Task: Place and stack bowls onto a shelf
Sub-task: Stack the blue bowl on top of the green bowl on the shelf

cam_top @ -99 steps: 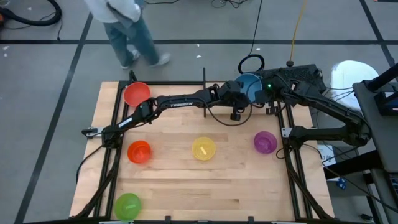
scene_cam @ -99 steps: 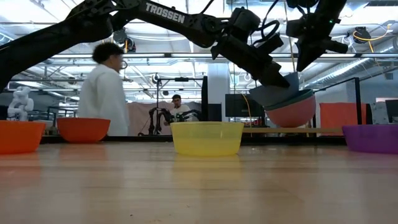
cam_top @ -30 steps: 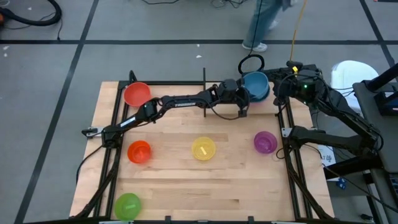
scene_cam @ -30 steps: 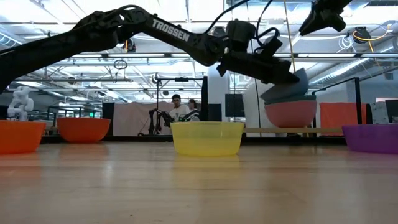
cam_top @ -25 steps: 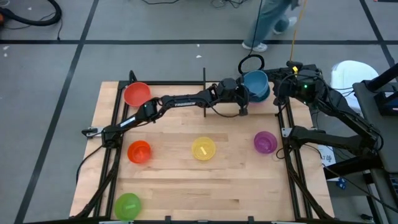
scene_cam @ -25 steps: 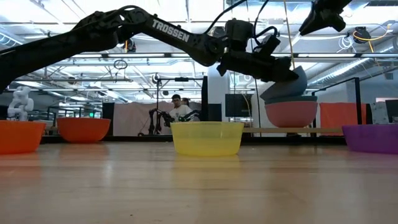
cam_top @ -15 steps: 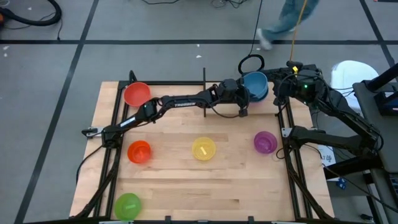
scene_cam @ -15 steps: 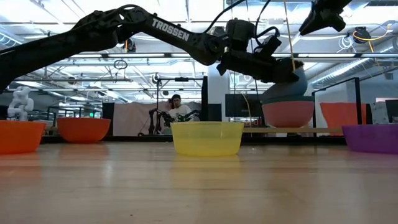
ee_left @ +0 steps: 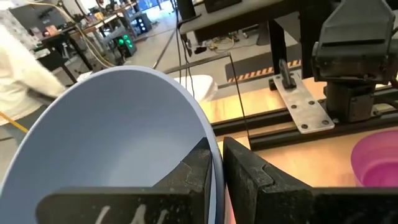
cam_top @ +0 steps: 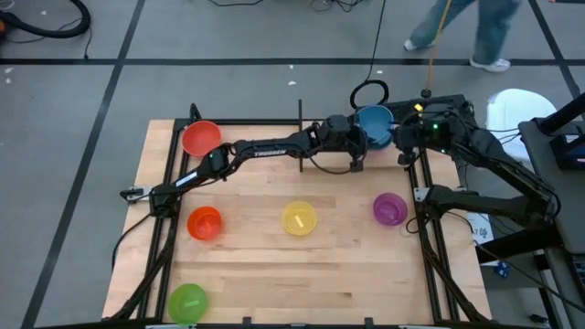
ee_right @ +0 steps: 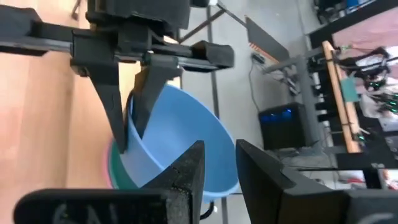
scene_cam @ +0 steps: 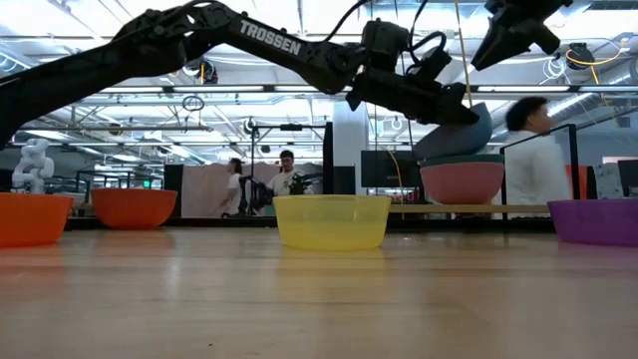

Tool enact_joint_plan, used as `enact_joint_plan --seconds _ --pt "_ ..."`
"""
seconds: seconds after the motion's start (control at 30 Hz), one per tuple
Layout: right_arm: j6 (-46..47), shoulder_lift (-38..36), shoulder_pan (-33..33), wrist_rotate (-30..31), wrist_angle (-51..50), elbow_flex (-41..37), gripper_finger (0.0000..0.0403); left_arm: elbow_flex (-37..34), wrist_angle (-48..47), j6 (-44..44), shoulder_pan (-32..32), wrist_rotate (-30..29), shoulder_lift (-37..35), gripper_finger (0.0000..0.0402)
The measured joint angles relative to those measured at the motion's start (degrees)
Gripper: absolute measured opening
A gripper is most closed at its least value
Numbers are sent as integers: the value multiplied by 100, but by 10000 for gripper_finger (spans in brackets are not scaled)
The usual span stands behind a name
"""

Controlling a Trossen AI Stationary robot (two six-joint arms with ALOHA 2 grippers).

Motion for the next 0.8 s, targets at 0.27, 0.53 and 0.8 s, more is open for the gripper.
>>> enact_joint_plan --seconds 0.27,0.53,0.8 --pt "24 513 -52 7 -593 0 86 0 -100 3 -2 0 -2 42" --pt "-41 842 -50 1 -948 0 86 0 -98 37 -2 0 -2 42" --pt "-184 1318 -52 9 -941 0 86 0 -122 48 -13 1 -2 42"
